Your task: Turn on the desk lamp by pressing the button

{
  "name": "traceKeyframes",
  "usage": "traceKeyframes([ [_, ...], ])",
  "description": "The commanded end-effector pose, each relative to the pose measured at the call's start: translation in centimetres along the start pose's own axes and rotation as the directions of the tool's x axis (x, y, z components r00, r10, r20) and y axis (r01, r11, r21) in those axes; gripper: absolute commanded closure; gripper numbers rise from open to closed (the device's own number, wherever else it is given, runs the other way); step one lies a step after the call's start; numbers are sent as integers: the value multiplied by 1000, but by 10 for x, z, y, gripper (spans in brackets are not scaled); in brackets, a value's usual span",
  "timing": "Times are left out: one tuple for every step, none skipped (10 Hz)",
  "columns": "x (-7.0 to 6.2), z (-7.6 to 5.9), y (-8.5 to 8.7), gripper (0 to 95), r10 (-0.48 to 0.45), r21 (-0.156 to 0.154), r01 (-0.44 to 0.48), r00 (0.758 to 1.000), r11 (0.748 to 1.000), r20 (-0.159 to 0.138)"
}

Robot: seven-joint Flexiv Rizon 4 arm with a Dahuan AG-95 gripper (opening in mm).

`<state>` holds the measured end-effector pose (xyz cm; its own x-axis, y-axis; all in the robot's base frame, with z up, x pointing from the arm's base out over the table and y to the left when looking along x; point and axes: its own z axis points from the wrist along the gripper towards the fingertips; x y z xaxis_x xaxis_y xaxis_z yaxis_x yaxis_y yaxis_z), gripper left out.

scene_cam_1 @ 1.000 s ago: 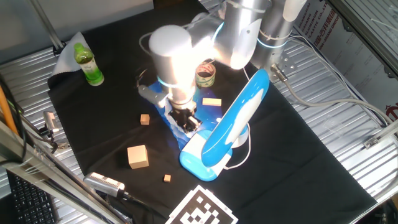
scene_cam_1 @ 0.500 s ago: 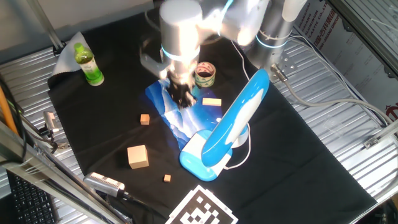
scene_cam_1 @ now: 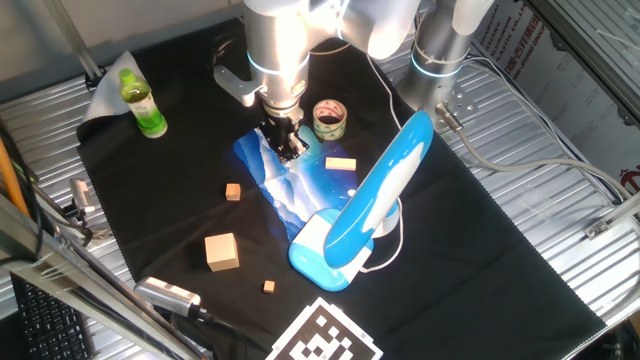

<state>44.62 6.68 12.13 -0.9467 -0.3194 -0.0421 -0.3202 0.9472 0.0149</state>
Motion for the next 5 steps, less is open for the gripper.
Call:
traceKeyframes([
  [-1, 3, -1, 950, -8, 4, 8, 1000, 1000, -2],
  [-1, 2, -1, 950, -16, 5, 16, 1000, 1000, -2],
  [-1, 2, -1, 950, -21, 1, 21, 1000, 1000, -5],
  [-1, 2, -1, 950, -28, -1, 28, 1000, 1000, -5],
  [-1, 2, -1, 950, -29, -4, 29, 1000, 1000, -4],
])
